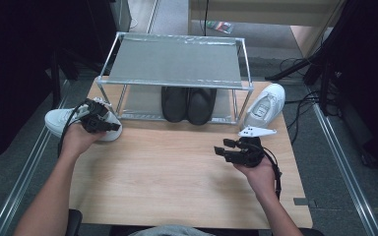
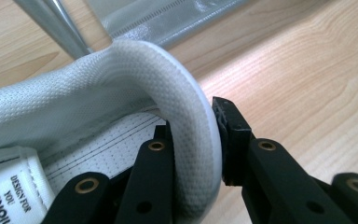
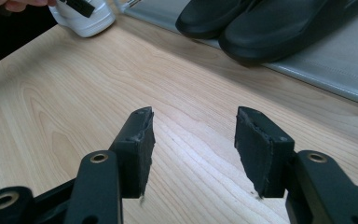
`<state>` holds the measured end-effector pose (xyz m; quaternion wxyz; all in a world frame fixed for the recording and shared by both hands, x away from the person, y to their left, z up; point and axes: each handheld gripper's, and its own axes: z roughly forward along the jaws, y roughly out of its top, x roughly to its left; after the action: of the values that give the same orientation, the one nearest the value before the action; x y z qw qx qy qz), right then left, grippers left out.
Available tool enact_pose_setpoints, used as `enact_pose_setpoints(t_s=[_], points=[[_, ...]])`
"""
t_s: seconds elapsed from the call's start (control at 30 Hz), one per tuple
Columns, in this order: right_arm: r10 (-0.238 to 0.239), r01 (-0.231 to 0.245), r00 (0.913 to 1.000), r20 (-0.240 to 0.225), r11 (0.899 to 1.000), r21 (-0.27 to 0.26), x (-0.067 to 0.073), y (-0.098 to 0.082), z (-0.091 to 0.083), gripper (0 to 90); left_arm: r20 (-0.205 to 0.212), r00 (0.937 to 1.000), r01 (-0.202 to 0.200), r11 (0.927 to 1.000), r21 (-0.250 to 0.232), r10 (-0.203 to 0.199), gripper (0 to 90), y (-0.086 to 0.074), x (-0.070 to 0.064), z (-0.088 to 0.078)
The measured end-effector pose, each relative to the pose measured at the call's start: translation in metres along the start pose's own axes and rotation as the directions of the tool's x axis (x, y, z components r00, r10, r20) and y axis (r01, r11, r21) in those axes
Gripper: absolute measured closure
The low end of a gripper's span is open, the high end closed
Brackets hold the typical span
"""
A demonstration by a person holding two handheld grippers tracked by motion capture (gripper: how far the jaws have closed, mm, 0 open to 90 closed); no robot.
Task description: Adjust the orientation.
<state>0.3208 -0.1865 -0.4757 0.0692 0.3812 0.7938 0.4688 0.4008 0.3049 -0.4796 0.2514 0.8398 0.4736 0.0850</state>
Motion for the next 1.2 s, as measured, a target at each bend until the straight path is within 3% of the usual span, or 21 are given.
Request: enact_pose_setpoints(t_s=[0.2,0.37,0.5,0.73,0.77,0.83,1.0,1.2], points=[[-0.017,0.018,0.9997,-0.019,1.000,0.009,0.004,0.004,0.006,48.5,0.010,0.9999,0.006,0.9998,-0.021,-0.006,78.4,-0.003,-0.010,-0.015],[-0.031,0.031,0.9987,-0.041,0.999,0.019,0.006,0.009,0.014,48.5,-0.010,0.9999,-0.003,0.9997,-0.026,0.003,78.6,-0.006,-0.025,-0.027],[-0.038,0.039,0.9978,-0.054,0.999,0.024,0.007,0.013,0.019,48.4,0.017,0.9999,0.000,0.9994,-0.034,0.000,78.4,-0.009,-0.038,-0.034],[-0.053,0.056,0.9948,-0.087,0.998,0.025,0.009,0.021,0.030,48.3,0.020,0.9995,-0.022,0.9992,-0.034,0.023,78.3,-0.016,-0.075,-0.044],[-0.053,0.056,0.9948,-0.087,0.998,0.025,0.009,0.021,0.030,48.3,0.020,0.9995,-0.022,0.9992,-0.034,0.023,78.3,-0.016,-0.075,-0.044],[-0.062,0.064,0.9935,-0.095,0.998,0.026,0.010,0.024,0.034,48.3,0.042,0.9986,-0.029,0.9987,-0.041,0.031,78.2,-0.018,-0.089,-0.047],[-0.066,0.070,0.9915,-0.112,0.997,0.029,0.012,0.028,0.039,48.3,0.085,0.9949,-0.054,0.9981,-0.029,0.056,78.0,-0.021,-0.109,-0.047],[-0.075,0.081,0.9889,-0.128,0.996,0.037,0.014,0.032,0.045,48.2,0.091,0.9922,-0.084,0.9961,-0.027,0.086,77.7,-0.020,-0.129,-0.049]])
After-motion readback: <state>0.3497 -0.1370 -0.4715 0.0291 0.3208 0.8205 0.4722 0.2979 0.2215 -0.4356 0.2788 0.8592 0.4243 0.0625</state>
